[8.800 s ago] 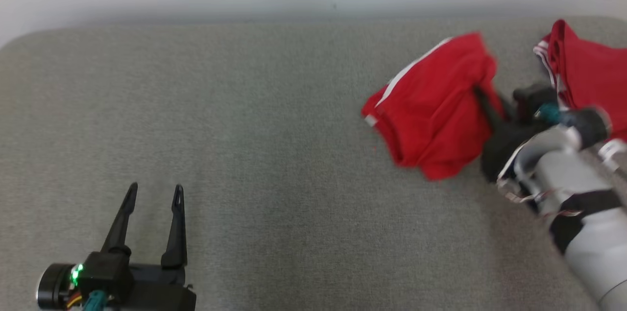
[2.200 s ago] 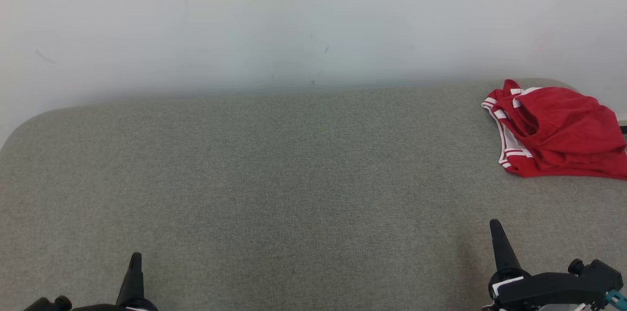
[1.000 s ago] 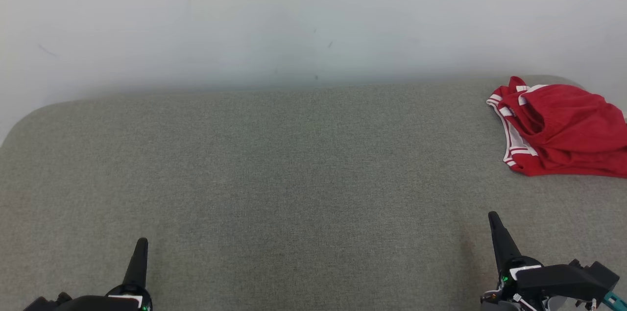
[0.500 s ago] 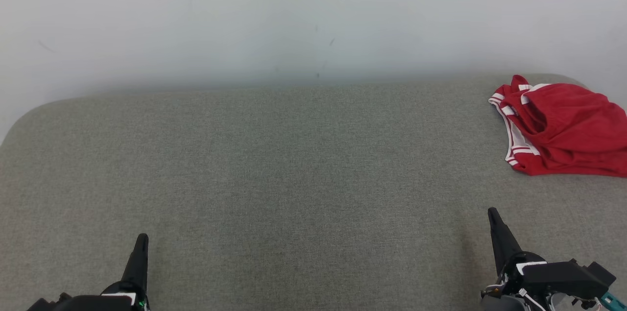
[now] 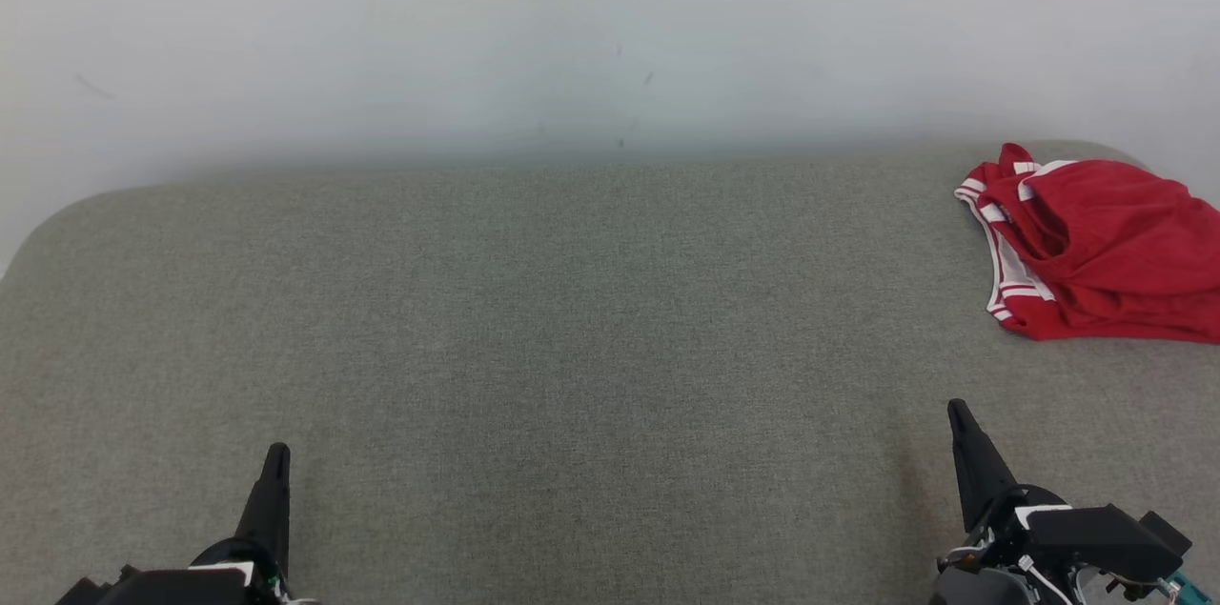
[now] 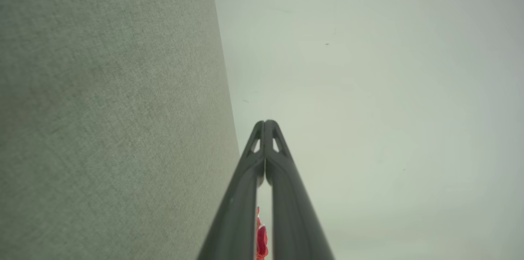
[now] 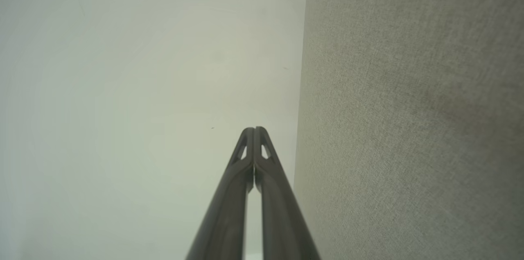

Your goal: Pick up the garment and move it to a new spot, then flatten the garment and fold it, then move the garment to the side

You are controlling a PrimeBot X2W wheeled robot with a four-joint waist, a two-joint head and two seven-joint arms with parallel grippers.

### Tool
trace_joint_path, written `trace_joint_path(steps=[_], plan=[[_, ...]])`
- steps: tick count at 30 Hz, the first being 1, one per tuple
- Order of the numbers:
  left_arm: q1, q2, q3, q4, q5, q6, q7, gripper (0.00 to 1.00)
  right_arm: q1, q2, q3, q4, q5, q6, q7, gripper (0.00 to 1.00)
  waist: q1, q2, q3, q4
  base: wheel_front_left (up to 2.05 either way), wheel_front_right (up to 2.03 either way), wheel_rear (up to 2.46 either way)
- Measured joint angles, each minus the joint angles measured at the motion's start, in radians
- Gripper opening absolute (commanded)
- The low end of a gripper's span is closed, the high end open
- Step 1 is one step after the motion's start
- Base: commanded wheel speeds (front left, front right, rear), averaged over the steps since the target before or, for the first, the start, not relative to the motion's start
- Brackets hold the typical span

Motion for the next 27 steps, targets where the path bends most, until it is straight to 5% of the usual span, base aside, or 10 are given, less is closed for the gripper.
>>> trace_joint_path(steps=[27], plan=[[-0.001,-0.001,0.001,0.0,-0.005,0.0,0.002,0.0,-0.001,0.0,0.0,0.0,0.006,0.0,0.0,0.0,-0.0002,0.0,0.0,0.0,0.0,0.0,0.0]])
